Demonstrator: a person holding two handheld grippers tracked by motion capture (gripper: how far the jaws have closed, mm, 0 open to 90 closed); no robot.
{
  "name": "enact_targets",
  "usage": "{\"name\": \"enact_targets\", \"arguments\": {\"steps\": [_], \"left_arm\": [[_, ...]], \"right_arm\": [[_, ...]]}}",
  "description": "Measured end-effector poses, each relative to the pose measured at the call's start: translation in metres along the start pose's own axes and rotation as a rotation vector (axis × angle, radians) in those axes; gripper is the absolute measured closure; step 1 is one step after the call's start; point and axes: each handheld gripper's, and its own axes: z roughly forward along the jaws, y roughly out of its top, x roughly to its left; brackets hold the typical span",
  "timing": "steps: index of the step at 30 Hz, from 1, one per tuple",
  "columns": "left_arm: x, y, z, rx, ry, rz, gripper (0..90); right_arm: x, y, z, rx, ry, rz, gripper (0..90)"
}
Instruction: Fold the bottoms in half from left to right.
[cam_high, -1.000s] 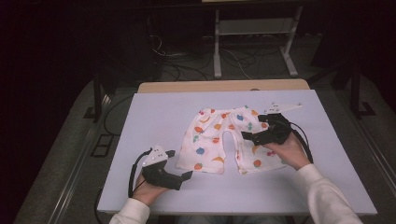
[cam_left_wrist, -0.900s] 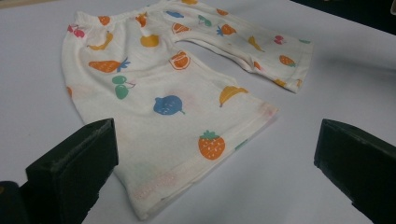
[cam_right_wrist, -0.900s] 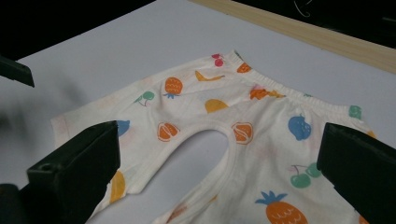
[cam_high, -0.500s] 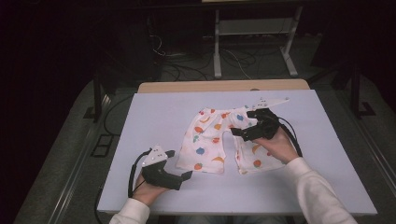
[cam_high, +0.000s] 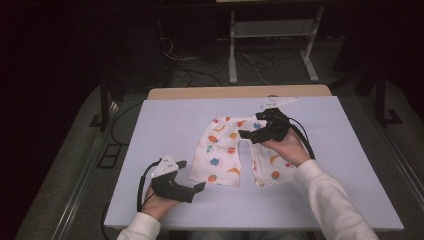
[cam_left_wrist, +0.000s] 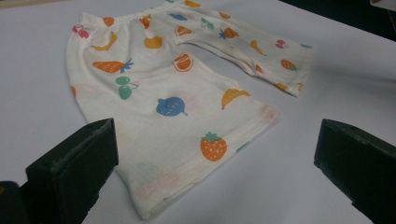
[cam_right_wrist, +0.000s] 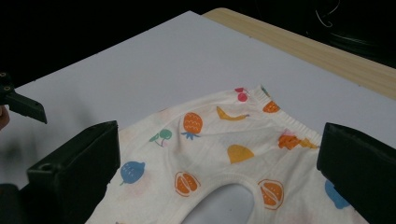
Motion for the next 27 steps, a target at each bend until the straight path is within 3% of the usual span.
{"name": "enact_targets", "arguments": {"steps": [27], "left_arm": [[0.003,0.001,0.001,0.0,-0.003,-0.005,0.0]], "right_arm": [[-0.02,0.034,0.04,-0.006,-0.001,0.032,0.0]]}}
